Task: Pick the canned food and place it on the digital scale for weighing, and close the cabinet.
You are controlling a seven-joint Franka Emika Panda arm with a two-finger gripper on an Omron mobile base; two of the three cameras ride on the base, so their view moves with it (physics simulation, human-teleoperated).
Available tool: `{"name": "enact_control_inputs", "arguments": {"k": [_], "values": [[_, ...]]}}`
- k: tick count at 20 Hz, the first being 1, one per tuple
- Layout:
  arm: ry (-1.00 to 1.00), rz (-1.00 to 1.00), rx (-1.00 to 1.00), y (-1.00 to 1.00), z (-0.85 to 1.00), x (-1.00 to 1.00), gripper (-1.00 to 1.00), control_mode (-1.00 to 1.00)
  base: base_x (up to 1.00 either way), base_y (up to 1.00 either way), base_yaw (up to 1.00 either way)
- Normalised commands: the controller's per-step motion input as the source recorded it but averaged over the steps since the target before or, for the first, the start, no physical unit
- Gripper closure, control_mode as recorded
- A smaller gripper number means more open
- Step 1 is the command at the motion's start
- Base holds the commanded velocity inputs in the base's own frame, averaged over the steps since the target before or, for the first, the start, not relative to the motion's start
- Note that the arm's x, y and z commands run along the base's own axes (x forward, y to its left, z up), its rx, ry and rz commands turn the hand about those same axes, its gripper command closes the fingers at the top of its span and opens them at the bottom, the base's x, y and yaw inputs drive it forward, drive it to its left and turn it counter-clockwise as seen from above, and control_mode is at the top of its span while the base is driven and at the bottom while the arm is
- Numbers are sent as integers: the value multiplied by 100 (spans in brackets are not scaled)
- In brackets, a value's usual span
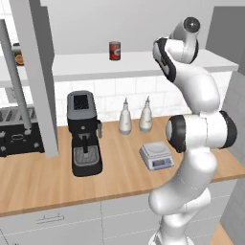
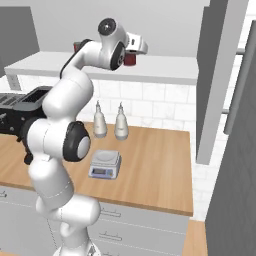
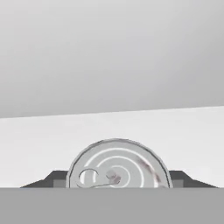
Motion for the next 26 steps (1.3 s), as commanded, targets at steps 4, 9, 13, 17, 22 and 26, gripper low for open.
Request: {"name": "enact_control_inputs", "arguments": {"k": [4,9,13,17,22,26], "values": [[-31,-1,4,1,-3,-74,100,-100,0,0,0],[-34,-2,7,12,0,-80,100,-100,0,0,0],[-37,-3,3,5,0,-82,100,-100,0,0,0],[-17,-6,8,2,20,-97,100,-100,0,0,0],[12,-7,4,0,24,-100,100,-100,0,0,0],[42,0,0,-1,0,-100,100,-100,0,0,0]]}}
